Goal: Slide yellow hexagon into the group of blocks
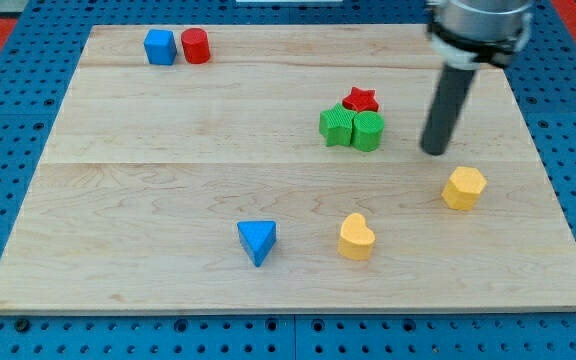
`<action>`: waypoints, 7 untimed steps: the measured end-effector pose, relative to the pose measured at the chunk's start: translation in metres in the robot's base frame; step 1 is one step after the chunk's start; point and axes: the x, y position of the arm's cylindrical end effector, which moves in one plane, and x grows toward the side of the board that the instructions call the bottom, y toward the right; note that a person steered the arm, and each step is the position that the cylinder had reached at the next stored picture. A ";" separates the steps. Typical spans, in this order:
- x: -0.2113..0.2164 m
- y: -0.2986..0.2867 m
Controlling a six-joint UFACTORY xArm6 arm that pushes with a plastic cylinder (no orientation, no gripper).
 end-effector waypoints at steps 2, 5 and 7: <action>0.089 0.090; 0.076 -0.093; 0.117 -0.007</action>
